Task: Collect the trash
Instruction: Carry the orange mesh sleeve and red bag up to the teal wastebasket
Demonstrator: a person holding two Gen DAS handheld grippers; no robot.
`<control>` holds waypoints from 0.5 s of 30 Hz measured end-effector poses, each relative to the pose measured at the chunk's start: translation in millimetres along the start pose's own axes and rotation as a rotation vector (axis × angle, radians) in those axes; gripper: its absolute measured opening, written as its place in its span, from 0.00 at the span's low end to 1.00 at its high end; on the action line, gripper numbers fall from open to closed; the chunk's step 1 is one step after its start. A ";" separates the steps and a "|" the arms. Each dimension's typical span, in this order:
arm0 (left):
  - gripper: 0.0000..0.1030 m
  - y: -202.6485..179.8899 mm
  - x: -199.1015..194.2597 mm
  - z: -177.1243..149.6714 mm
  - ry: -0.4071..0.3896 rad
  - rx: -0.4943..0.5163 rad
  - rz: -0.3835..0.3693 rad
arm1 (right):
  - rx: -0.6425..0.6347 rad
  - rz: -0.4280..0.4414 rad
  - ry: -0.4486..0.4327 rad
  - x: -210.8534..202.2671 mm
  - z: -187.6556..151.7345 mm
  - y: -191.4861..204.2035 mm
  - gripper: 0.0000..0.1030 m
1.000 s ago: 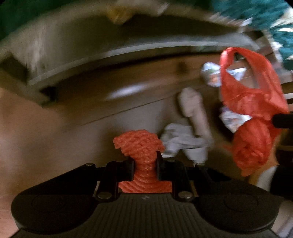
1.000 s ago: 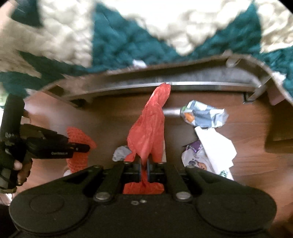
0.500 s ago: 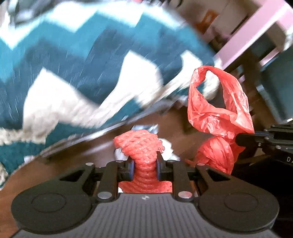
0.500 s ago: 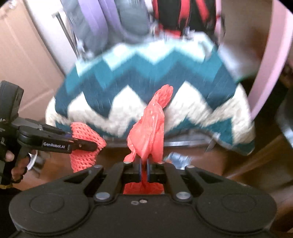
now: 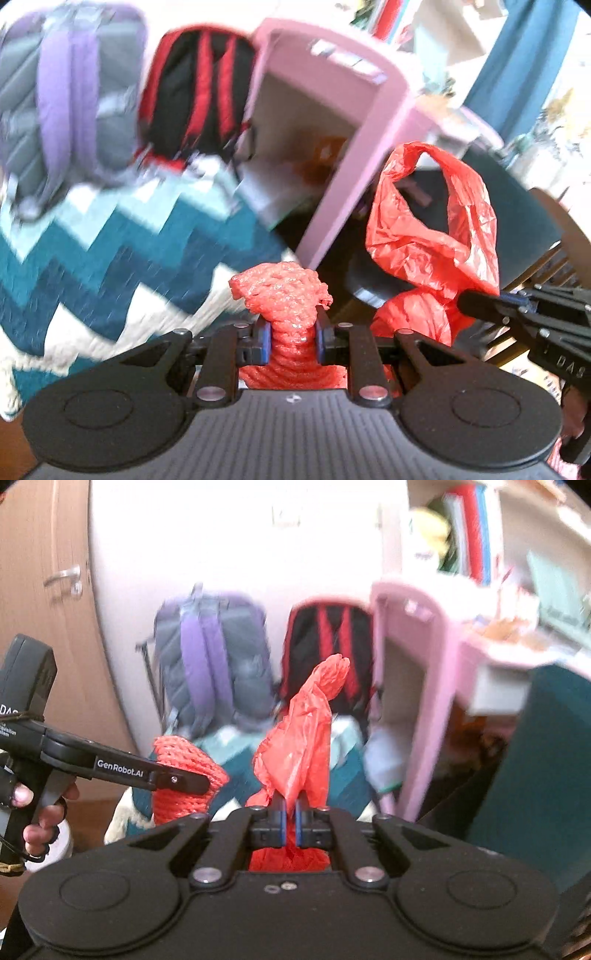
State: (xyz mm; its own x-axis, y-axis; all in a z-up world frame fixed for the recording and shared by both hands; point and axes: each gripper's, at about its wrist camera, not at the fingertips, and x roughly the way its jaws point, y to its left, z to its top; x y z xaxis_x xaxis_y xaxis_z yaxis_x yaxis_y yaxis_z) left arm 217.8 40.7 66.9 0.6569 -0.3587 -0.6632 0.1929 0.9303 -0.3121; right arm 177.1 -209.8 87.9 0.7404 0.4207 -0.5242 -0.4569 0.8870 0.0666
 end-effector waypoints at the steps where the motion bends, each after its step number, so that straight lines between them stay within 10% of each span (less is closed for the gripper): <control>1: 0.21 -17.1 -6.0 8.2 -0.022 0.015 -0.009 | 0.001 -0.012 -0.024 -11.2 4.6 -5.7 0.05; 15: 0.21 -218.8 -5.5 95.1 -0.198 0.191 -0.137 | 0.107 -0.231 -0.265 -124.8 69.5 -146.1 0.04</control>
State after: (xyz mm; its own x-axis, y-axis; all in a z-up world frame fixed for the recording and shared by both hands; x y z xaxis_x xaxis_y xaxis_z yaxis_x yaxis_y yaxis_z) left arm 241.3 -153.5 203.5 0.7409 -0.4771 -0.4727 0.4104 0.8787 -0.2437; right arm 185.7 -378.6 202.6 0.9265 0.2292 -0.2985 -0.2189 0.9734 0.0679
